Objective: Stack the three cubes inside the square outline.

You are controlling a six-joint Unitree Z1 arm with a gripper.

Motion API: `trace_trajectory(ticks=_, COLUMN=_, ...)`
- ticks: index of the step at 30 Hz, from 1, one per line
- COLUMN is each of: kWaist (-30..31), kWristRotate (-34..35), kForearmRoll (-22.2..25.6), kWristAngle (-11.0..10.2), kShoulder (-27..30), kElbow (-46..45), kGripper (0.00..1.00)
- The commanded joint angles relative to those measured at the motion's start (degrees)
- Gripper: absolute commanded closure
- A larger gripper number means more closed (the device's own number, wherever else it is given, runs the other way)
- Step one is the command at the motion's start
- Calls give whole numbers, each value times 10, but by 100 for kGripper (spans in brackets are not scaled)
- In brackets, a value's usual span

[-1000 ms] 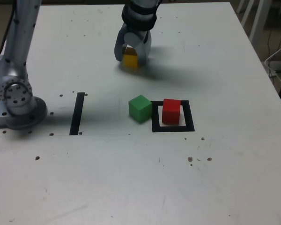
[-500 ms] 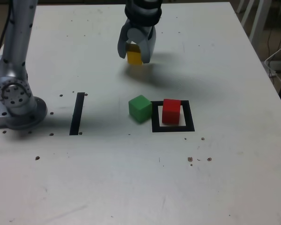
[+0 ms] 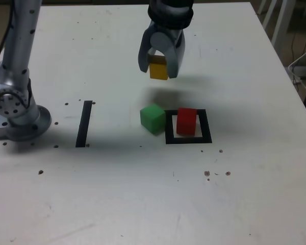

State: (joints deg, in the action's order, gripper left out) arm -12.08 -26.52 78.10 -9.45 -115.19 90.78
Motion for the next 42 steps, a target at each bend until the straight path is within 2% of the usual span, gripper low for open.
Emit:
trace_trajectory(ticks=1, kWaist=20, kWristRotate=20, kForearmRoll=6, kWristAngle=9, kShoulder=9, kElbow=7, kGripper=72)
trace_trajectory(ticks=17, kWaist=131, kWristRotate=145, kForearmRoll=18, kWristAngle=56, kShoulder=11, kElbow=45, kGripper=74)
trace_trajectory(ticks=26, kWaist=155, kWristRotate=185, kForearmRoll=17, kWristAngle=62, kShoulder=-11, kElbow=59, kGripper=74)
trace_trajectory(ticks=32, kWaist=160, kWristRotate=189, kForearmRoll=15, kWristAngle=71, kShoulder=-36, kElbow=72, kGripper=74)
trace_trajectory(ticks=42, kWaist=160, kWristRotate=191, kForearmRoll=12, kWristAngle=72, kShoulder=-51, kElbow=76, kGripper=74)
